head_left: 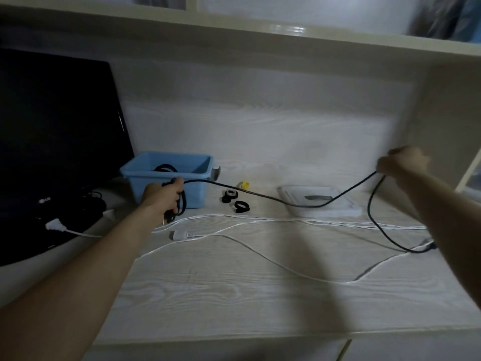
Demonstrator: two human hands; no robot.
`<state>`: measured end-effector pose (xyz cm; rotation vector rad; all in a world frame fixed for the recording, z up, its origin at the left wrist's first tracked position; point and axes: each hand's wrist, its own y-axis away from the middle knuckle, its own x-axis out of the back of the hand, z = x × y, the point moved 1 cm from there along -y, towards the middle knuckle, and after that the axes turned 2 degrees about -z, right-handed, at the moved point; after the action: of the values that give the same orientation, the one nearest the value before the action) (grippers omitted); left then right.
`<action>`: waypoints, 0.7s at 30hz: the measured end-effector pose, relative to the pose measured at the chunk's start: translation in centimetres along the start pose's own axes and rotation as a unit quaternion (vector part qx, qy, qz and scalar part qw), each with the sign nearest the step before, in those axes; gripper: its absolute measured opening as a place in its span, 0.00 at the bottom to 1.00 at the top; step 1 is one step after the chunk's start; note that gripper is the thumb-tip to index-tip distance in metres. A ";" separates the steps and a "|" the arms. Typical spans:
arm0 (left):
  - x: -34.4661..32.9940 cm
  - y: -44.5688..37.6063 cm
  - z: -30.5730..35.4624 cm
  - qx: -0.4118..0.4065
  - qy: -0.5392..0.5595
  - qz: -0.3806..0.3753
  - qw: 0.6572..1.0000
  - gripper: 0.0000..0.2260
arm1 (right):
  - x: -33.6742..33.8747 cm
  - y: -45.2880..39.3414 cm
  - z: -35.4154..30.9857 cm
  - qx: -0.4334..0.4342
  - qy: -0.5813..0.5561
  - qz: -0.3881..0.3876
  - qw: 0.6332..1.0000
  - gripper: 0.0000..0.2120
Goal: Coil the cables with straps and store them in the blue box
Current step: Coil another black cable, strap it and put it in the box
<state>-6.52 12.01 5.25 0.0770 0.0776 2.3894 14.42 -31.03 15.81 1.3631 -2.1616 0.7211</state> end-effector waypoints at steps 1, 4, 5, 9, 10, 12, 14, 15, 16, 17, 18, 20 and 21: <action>-0.5 0.5 0.0 0.002 -0.006 -0.023 1.000 0.14 | -0.8 1.6 -0.7 0.014 -0.018 0.040 0.999 0.16; -2.0 1.7 0.0 0.023 0.006 -0.100 0.995 0.15 | -4.2 7.1 -3.1 0.178 -0.078 0.053 0.980 0.17; -2.6 2.1 0.0 0.031 0.022 -0.128 0.991 0.16 | -5.9 8.9 -3.7 0.249 -0.092 0.001 0.964 0.15; -4.5 3.5 0.1 0.033 0.084 -0.226 0.970 0.17 | -13.0 16.9 -3.9 0.343 -0.118 -0.337 0.869 0.18; -4.8 3.6 -0.1 0.035 0.099 -0.248 0.963 0.18 | -14.5 18.7 -3.8 0.355 -0.127 -0.390 0.841 0.21; -5.3 3.7 -0.6 0.053 0.126 -0.283 0.949 0.18 | -17.1 20.5 -3.3 0.389 -0.145 -0.404 0.815 0.18; -5.4 4.0 -1.0 0.065 0.138 -0.310 0.939 0.17 | -18.1 20.8 -2.8 0.396 -0.204 -0.325 0.834 0.04; -5.5 4.1 -1.3 0.062 0.129 -0.322 0.936 0.17 | -18.2 20.6 -2.8 0.377 -0.247 -0.285 0.846 0.04; -5.5 4.0 -1.6 0.058 0.112 -0.332 0.935 0.17 | -18.4 20.3 -2.8 0.349 -0.284 -0.267 0.853 0.07; -5.5 3.9 -2.1 0.058 0.093 -0.342 0.933 0.17 | -18.6 19.9 -2.9 0.322 -0.312 -0.278 0.849 0.08; -5.6 3.8 -2.5 0.066 0.077 -0.353 0.930 0.18 | -18.5 19.5 -3.0 0.302 -0.332 -0.309 0.838 0.07; -5.7 3.2 -3.8 0.101 0.065 -0.386 0.914 0.20 | -19.4 18.6 -2.7 0.288 -0.346 -0.366 0.815 0.06; -5.8 3.2 -4.3 0.121 0.072 -0.419 0.897 0.21 | -19.8 18.1 -2.4 0.288 -0.354 -0.381 0.804 0.06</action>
<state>-4.76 5.59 1.02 -0.0196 0.3953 1.5056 5.84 -9.82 1.65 2.9632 -1.5588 0.5874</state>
